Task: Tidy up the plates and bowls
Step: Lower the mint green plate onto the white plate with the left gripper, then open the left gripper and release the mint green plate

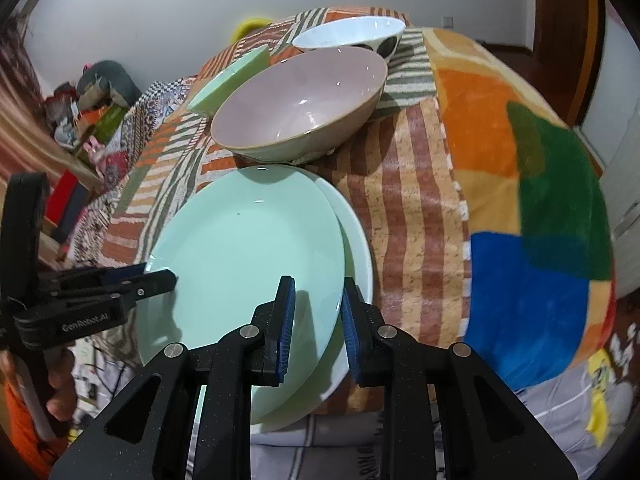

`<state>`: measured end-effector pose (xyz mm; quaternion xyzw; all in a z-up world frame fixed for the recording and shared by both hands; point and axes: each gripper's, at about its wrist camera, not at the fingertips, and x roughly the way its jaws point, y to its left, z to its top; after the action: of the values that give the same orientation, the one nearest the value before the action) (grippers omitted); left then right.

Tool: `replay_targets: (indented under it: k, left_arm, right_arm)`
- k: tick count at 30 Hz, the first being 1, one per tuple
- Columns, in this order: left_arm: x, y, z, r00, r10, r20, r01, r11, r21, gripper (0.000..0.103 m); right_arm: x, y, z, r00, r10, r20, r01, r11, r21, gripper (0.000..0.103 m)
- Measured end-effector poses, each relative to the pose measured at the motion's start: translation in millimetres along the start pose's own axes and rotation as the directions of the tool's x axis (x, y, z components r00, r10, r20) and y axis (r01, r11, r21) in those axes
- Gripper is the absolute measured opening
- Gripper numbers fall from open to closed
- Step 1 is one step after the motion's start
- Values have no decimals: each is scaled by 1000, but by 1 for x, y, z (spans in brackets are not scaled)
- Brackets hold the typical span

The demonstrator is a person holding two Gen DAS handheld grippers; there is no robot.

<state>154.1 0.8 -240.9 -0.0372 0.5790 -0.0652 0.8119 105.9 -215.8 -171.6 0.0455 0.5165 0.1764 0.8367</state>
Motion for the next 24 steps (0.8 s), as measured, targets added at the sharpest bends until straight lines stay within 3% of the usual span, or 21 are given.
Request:
replay_targets:
  k: [5,12,20,24]
  left_arm:
    - [-11,11,-2,1000,-4,20,4,1000,-28,40]
    - [-51,24,6,991,12,135,-6,999,-49,41]
    - [-102,40,28,947,56,316,-31,996,-81,56]
    - [-112,50,42,931,68,358,-31,994,-108,60]
  right_arm:
    - [-11,-4,5,1000,-4,25,4,1000,1,24]
    - [-33,-2,18,996,6,92,-3,1000,-25,32]
    - [-46,18,44,984,32,175,-20,997,-71,47]
    - [-44,27,63,976,52,212,-35,996,-83,55]
